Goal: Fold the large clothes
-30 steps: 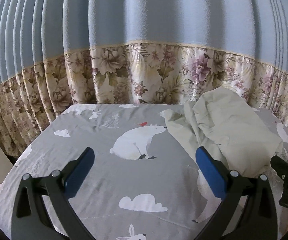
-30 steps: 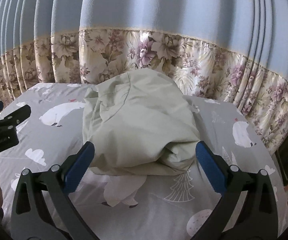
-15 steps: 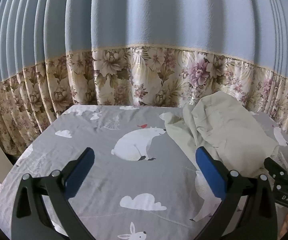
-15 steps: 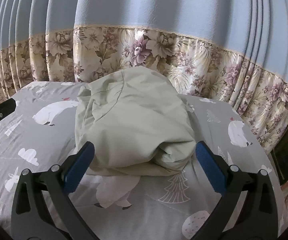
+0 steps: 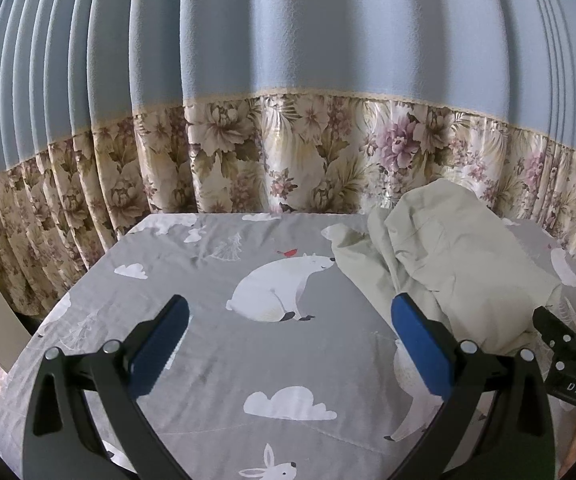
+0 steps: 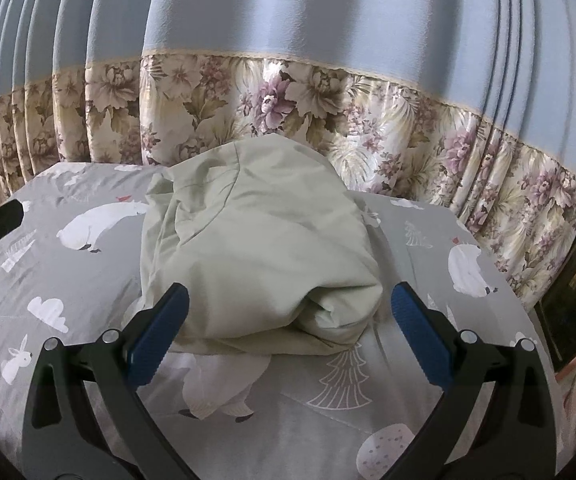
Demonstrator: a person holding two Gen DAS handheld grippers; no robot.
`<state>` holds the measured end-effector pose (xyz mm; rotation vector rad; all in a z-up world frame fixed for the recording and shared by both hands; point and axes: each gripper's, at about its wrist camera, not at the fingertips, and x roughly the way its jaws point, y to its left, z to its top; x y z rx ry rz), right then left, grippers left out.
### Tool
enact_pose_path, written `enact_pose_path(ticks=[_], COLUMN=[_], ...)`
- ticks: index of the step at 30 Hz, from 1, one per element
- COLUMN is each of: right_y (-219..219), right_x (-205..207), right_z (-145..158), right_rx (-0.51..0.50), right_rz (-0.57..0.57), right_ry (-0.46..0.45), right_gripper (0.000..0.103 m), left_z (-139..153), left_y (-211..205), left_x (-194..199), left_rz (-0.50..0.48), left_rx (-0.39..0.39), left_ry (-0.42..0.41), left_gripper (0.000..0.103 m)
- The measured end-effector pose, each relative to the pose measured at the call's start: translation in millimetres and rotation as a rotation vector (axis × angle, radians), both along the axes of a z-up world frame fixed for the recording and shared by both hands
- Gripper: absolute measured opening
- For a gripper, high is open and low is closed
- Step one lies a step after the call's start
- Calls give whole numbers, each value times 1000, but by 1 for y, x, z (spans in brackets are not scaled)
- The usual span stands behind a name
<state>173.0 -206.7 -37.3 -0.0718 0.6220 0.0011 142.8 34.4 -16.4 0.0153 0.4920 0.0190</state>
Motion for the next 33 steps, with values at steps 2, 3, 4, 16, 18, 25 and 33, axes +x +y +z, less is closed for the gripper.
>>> enact_pose_path(ticks=[2, 3, 4, 16, 18, 25, 33], right_y=[0, 0, 1, 3, 2, -4, -10], right_x=[0, 0, 0, 0, 2, -3, 3], right_z=[0, 0, 0, -3, -4, 4, 0], right_rx=[1, 1, 0, -26, -30, 4, -6], right_rz=[-1, -2, -2, 1, -8, -19, -43], right_ry=[-2, -3, -3, -2, 3, -22, -33], right_gripper=[100, 100, 100, 100, 100, 100, 100], left_z=[0, 0, 0, 1, 0, -7, -19], left_y=[1, 1, 1, 12, 14, 14, 1], left_x=[-1, -2, -2, 0, 1, 5, 11], left_rz=[6, 9, 10, 26, 40, 29, 10], left_rx=[8, 12, 13, 3, 11, 20, 61], left_ry=[-10, -13, -14, -17, -25, -10, 4], left_gripper=[101, 101, 101, 101, 101, 101, 101])
